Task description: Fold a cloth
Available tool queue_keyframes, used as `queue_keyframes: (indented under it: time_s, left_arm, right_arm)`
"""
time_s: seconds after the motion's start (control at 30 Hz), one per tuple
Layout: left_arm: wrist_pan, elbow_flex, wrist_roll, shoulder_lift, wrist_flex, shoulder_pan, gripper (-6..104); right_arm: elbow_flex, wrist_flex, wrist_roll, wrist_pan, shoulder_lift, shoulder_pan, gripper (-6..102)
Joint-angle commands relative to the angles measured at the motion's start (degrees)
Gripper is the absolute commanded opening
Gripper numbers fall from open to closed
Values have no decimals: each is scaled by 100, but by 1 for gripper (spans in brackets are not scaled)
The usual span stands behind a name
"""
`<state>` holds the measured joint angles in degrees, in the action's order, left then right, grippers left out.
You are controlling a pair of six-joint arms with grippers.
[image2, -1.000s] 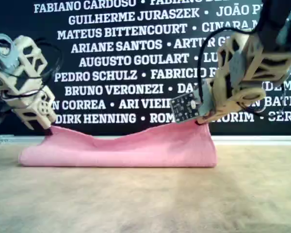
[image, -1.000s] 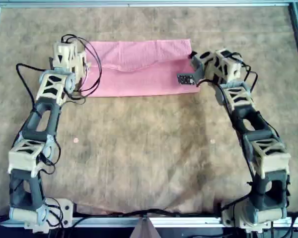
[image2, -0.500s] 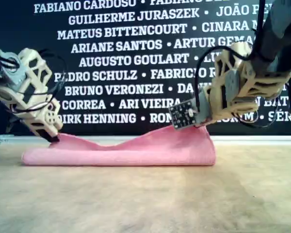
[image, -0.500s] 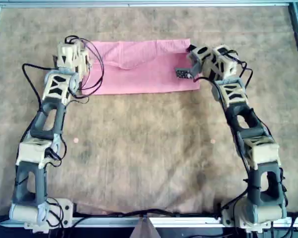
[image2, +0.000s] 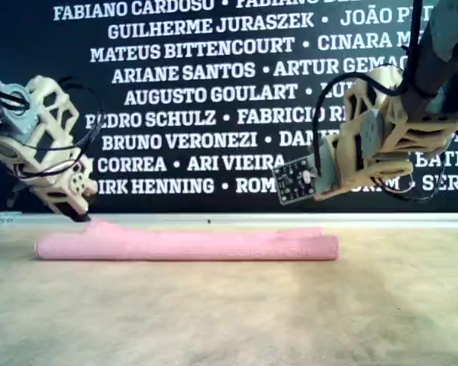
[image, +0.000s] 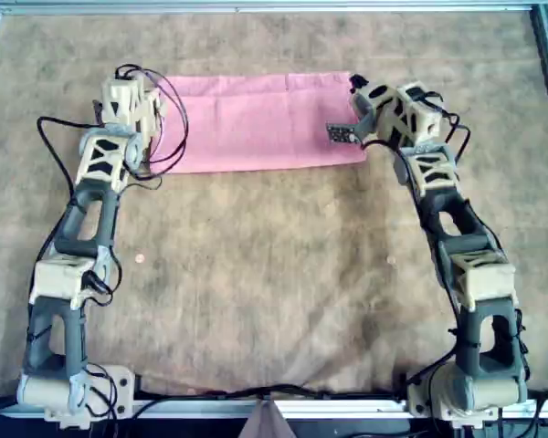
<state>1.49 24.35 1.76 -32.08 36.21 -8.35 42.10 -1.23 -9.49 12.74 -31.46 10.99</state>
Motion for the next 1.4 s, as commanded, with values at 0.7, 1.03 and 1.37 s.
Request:
queue_keyframes:
  time_s: [0.7, 1.03, 1.37]
  left_arm:
    - [70, -264, 9, -4166, 5625, 545, 53]
    - [62, 457, 35, -6891, 5502, 519, 53]
    - [79, 5405, 53, -10371, 4632, 475, 57]
  right_arm:
    - [3674, -3973, 53, -26, -7251, -193, 58]
    - [6812, -4280, -35, -44, -11672, -255, 58]
    - [8578, -4184, -35, -44, -12964, -272, 58]
